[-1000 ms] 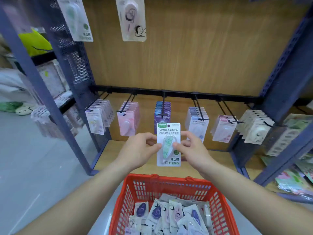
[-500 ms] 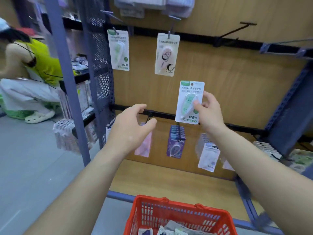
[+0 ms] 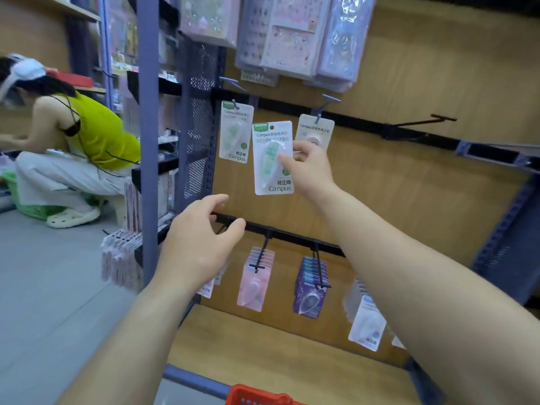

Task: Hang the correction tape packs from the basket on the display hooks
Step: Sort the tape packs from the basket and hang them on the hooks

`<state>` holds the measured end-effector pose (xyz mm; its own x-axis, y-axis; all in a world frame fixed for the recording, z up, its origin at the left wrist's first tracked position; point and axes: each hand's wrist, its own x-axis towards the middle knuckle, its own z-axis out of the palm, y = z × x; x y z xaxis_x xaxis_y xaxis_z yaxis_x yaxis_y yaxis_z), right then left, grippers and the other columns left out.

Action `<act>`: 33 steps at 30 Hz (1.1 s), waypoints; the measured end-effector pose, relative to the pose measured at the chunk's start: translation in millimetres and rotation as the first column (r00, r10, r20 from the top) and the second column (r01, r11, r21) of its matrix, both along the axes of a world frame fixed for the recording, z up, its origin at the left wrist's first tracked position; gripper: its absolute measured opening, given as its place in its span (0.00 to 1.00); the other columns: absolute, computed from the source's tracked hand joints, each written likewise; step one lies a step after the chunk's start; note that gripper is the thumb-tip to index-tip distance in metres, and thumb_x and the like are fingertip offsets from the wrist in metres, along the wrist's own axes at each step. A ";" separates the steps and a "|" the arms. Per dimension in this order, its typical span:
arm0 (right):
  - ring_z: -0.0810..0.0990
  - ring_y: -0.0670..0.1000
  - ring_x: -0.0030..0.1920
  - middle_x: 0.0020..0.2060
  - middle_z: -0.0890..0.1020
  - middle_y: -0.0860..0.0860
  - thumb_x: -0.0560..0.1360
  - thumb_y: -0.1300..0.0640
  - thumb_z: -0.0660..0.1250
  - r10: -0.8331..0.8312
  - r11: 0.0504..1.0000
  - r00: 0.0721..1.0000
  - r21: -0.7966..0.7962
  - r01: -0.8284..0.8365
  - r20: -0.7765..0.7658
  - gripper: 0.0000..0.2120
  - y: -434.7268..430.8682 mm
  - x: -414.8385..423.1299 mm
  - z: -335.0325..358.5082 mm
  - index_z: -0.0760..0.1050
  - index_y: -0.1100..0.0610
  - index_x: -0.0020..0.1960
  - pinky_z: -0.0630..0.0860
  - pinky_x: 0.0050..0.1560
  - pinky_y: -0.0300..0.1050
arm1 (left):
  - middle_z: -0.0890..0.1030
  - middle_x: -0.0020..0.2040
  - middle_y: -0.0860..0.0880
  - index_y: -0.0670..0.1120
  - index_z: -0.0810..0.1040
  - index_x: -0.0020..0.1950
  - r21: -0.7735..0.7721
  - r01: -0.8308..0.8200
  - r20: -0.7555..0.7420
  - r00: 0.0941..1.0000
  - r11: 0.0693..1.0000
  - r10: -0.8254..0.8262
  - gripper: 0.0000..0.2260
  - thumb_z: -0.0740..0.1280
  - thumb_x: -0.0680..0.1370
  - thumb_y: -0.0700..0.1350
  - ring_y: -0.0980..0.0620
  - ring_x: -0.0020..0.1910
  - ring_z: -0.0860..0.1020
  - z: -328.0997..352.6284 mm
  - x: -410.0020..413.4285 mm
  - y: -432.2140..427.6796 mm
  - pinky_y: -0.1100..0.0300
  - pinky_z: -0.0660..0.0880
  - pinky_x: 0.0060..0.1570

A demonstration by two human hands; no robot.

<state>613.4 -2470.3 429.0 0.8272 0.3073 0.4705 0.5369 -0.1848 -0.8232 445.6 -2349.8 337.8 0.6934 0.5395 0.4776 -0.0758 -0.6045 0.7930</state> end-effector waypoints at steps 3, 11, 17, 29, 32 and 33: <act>0.81 0.38 0.44 0.48 0.82 0.42 0.81 0.56 0.67 0.030 1.000 0.999 -0.006 -0.030 0.045 0.11 45.1 7.1 17.0 0.79 0.54 0.63 0.76 0.33 0.30 | 0.79 0.64 0.56 0.54 0.75 0.72 -0.003 -0.058 0.010 0.998 0.998 0.058 0.23 0.71 0.77 0.51 0.57 0.59 0.76 -4.5 -7.1 18.5 0.60 0.70 0.56; 0.85 0.47 0.48 0.51 0.84 0.46 0.80 0.55 0.68 -0.013 1.000 1.000 0.023 0.013 0.012 0.09 98.4 36.3 26.8 0.79 0.51 0.61 0.84 0.43 0.45 | 0.80 0.65 0.55 0.54 0.75 0.72 -0.048 -0.132 0.015 0.991 0.990 0.133 0.23 0.72 0.76 0.53 0.60 0.60 0.76 -8.6 -12.2 48.1 0.54 0.77 0.55; 0.85 0.49 0.50 0.55 0.84 0.47 0.81 0.53 0.68 -0.018 1.000 1.000 0.021 0.018 -0.013 0.11 114.9 40.4 26.2 0.77 0.52 0.63 0.84 0.52 0.54 | 0.79 0.66 0.57 0.55 0.74 0.73 -0.021 -0.140 -0.017 0.990 0.990 0.140 0.23 0.71 0.77 0.53 0.60 0.60 0.76 -12.3 -11.0 52.3 0.61 0.68 0.55; 0.85 0.50 0.48 0.51 0.81 0.47 0.82 0.50 0.66 -0.109 0.991 0.993 0.076 0.112 -0.047 0.06 127.7 47.3 11.2 0.72 0.50 0.56 0.86 0.43 0.49 | 0.79 0.64 0.57 0.55 0.75 0.71 -0.068 -0.157 -0.010 0.988 0.985 0.157 0.22 0.71 0.77 0.53 0.58 0.59 0.77 -17.8 -6.5 62.0 0.61 0.69 0.55; 0.85 0.53 0.47 0.52 0.81 0.49 0.81 0.49 0.66 -0.183 0.983 0.978 0.007 0.184 -0.103 0.08 131.2 51.8 18.7 0.73 0.51 0.57 0.86 0.42 0.52 | 0.78 0.65 0.59 0.56 0.75 0.71 -0.072 -0.152 -0.008 0.988 0.986 0.152 0.22 0.71 0.77 0.53 0.60 0.57 0.76 -17.7 -2.9 60.2 0.61 0.68 0.55; 0.84 0.54 0.47 0.52 0.82 0.51 0.81 0.48 0.67 -0.225 0.974 0.967 -0.042 0.222 -0.119 0.10 132.1 54.0 18.7 0.74 0.53 0.57 0.85 0.45 0.53 | 0.78 0.64 0.59 0.56 0.75 0.71 -0.074 -0.147 -0.011 0.989 0.986 0.146 0.22 0.71 0.77 0.53 0.60 0.57 0.76 -17.4 -2.6 59.1 0.62 0.68 0.54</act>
<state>667.4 -2338.2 447.8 0.9271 0.1194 0.3553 0.3747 -0.3124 -0.8729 443.0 -2290.7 320.5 0.6068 0.6693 0.4288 0.0140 -0.5483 0.8362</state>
